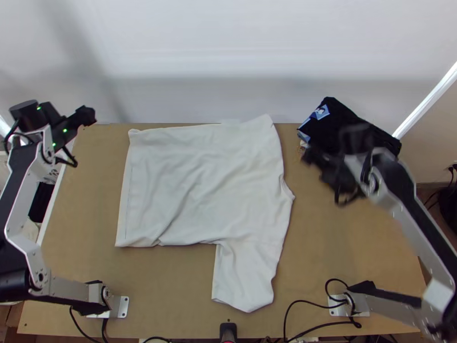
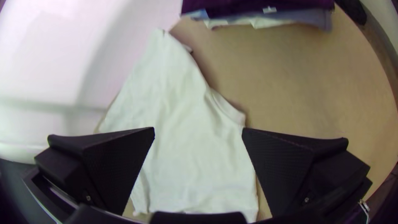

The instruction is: Fold the t-shirt

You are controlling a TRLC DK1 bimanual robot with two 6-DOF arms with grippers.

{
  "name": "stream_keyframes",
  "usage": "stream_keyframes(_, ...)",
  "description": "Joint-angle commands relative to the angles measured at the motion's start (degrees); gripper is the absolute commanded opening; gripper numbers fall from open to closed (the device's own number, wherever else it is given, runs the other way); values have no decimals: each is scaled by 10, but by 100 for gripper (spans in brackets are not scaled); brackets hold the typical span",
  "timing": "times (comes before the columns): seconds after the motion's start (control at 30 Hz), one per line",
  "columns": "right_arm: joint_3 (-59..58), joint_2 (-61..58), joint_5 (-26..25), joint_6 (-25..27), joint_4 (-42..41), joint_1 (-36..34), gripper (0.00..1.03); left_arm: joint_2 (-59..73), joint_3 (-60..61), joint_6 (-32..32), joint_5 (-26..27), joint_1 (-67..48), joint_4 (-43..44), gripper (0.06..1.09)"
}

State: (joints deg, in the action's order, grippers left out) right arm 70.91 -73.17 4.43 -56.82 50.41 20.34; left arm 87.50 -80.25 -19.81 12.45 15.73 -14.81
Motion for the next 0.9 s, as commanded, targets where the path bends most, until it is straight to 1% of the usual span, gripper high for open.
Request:
stream_keyframes(0.0, -99, 47, 23, -10, 22, 34, 98, -34, 29, 15, 3, 5, -10, 102)
stream_keyframes(0.07, -150, 65, 44, -8, 22, 56, 97, -45, 39, 16, 3, 5, -12, 102)
stream_keyframes(0.13, -191, 74, 63, -1, 26, 73, 94, -55, 48, 16, 3, 5, -14, 102)
stream_keyframes(0.2, -224, 79, 63, 13, 24, 94, 92, -65, 57, 15, 3, 4, -15, 102)
stream_keyframes(0.27, -251, 79, 63, 25, 21, 107, 87, -74, 66, 15, 1, 1, -15, 102)
stream_keyframes(0.33, -270, 78, 63, 29, 15, 123, 87, -82, 73, 15, -1, 0, -15, 102)
stream_keyframes(0.4, -283, 75, 64, 29, 9, 139, 86, -91, 81, 15, -2, -1, -16, 102)
stream_keyframes(0.43, -289, 73, 64, 29, 7, 146, 84, -95, 85, 15, -3, -1, -16, 102)
stream_keyframes(0.5, -299, 72, 63, 26, -11, 155, 73, -99, 93, 15, -3, -1, -16, 102)
stream_keyframes(0.53, -304, 72, 63, 25, -24, 156, 70, -102, 97, 15, -4, -1, -15, 102)
stream_keyframes(0.63, -317, 61, 64, 21, -52, 170, 70, -106, 104, 15, -8, -1, -16, 102)
stream_keyframes(0.8, -318, 27, 64, 20, -60, 183, 69, -110, 108, 15, -8, 1, -16, 102)
stream_keyframes(0.83, -319, 22, 64, 21, -64, 186, 68, -110, 107, 15, -8, 2, -16, 102)
stream_keyframes(0.87, -321, 19, 63, 21, -73, 189, 61, -110, 108, 15, -8, 2, -16, 102)
